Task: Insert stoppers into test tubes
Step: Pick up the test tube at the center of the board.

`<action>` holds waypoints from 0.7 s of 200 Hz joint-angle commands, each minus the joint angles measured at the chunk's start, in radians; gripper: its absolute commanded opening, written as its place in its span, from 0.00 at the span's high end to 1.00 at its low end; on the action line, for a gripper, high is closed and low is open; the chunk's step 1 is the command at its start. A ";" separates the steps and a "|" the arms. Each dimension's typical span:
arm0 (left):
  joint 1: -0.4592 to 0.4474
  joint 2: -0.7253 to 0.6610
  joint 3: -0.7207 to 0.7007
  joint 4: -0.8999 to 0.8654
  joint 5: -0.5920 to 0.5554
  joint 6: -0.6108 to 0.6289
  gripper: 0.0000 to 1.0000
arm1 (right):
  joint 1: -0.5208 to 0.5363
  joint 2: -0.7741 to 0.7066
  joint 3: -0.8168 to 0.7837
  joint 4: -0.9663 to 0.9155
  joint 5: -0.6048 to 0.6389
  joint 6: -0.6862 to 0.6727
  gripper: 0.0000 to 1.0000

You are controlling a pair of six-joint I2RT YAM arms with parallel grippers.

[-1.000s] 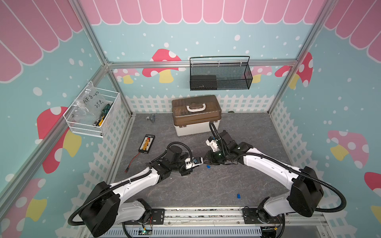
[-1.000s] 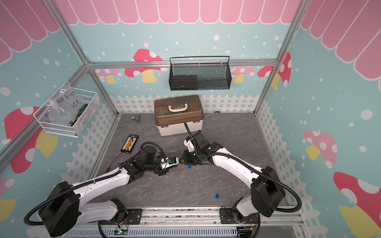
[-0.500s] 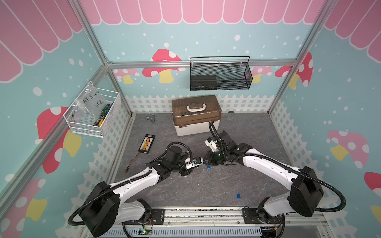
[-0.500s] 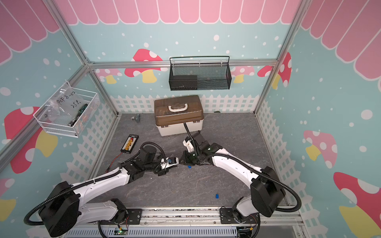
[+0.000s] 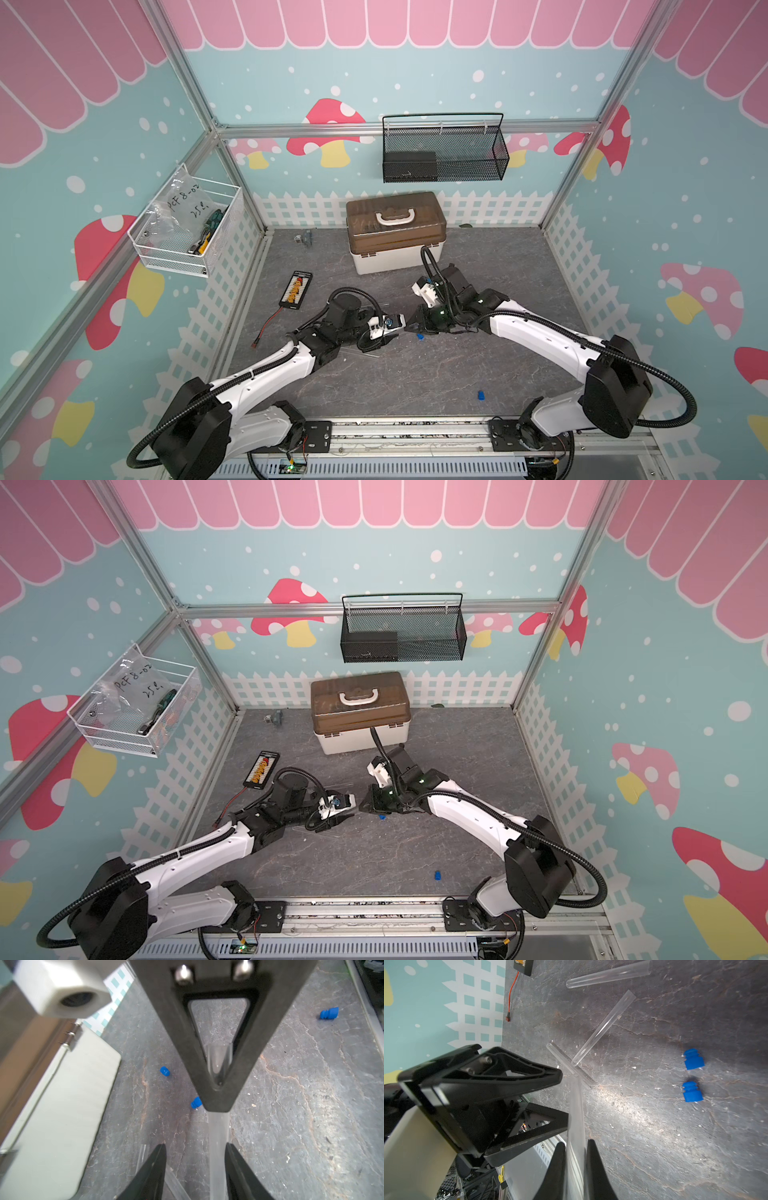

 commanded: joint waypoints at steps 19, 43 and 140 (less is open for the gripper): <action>0.019 -0.064 -0.052 0.019 0.074 0.034 0.46 | 0.004 -0.037 0.001 0.020 -0.065 0.002 0.91; 0.019 -0.068 -0.061 0.014 0.086 0.054 0.46 | 0.003 -0.050 0.010 0.030 -0.084 0.009 0.91; 0.019 -0.066 -0.066 0.024 0.071 0.078 0.63 | 0.003 -0.074 -0.025 0.116 -0.133 0.075 0.91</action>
